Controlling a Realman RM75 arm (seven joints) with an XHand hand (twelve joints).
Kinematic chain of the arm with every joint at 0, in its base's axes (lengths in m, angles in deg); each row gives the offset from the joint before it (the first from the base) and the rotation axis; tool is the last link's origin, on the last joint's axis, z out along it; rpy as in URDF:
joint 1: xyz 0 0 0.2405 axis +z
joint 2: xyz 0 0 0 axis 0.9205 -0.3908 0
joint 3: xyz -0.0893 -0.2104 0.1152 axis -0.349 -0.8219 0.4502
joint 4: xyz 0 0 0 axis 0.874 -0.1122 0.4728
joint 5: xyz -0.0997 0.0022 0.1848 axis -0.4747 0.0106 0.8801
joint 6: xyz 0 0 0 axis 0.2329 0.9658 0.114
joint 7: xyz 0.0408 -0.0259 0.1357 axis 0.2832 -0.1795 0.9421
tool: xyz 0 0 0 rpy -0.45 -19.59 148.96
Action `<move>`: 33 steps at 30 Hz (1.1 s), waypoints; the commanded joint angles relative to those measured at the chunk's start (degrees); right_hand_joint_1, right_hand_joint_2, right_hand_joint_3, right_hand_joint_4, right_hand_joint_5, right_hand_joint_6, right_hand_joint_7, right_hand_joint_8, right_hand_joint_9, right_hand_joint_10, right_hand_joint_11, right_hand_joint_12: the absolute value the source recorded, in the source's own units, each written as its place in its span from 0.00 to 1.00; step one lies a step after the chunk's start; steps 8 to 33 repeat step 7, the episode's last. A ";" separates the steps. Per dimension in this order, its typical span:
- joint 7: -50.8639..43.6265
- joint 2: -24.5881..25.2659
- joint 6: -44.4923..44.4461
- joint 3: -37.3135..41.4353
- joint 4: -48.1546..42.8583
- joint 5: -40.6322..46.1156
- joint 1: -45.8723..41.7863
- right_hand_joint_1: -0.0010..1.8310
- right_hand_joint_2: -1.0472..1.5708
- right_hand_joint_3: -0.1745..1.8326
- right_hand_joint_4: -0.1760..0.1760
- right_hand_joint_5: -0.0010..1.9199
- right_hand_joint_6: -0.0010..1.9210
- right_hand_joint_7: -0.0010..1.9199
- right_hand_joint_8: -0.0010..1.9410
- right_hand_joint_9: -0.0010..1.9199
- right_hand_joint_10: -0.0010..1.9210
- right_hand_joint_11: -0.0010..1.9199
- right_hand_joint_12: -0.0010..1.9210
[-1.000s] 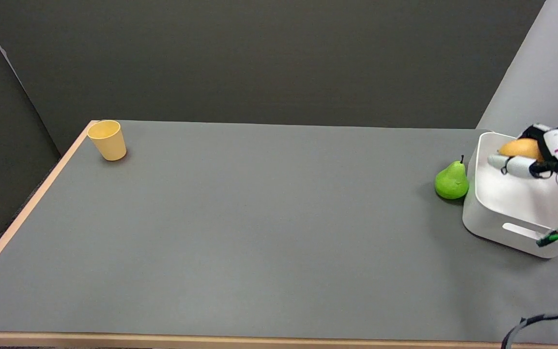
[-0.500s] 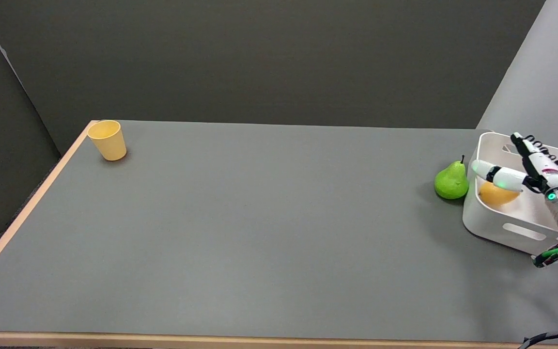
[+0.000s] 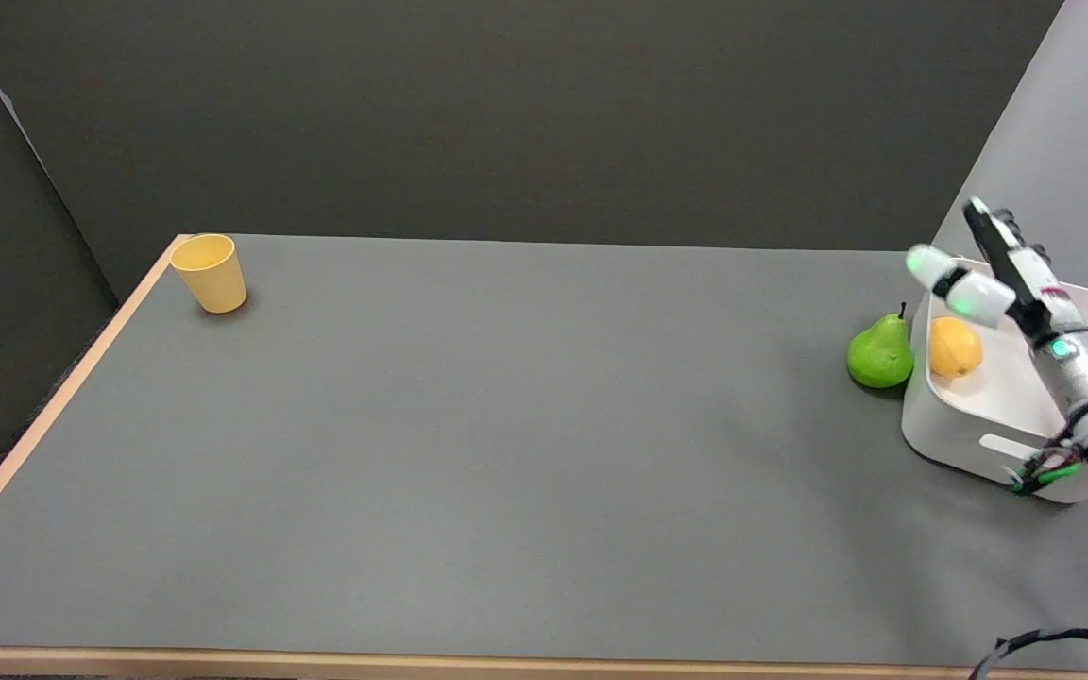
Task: Place the lemon into the white box.
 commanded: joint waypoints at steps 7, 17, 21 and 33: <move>16.74 2.20 13.60 -39.35 -15.29 -0.03 3.36 0.10 0.67 0.50 0.43 0.01 0.12 0.00 0.03 0.00 0.00 0.00 0.00; 16.74 2.20 13.60 -39.35 -15.29 -0.03 3.36 0.10 0.67 0.50 0.43 0.01 0.12 0.00 0.03 0.00 0.00 0.00 0.00; 16.74 2.20 13.60 -39.35 -15.29 -0.03 3.36 0.10 0.67 0.50 0.43 0.01 0.12 0.00 0.03 0.00 0.00 0.00 0.00; 16.74 2.20 13.60 -39.35 -15.29 -0.03 3.36 0.10 0.67 0.50 0.43 0.01 0.12 0.00 0.03 0.00 0.00 0.00 0.00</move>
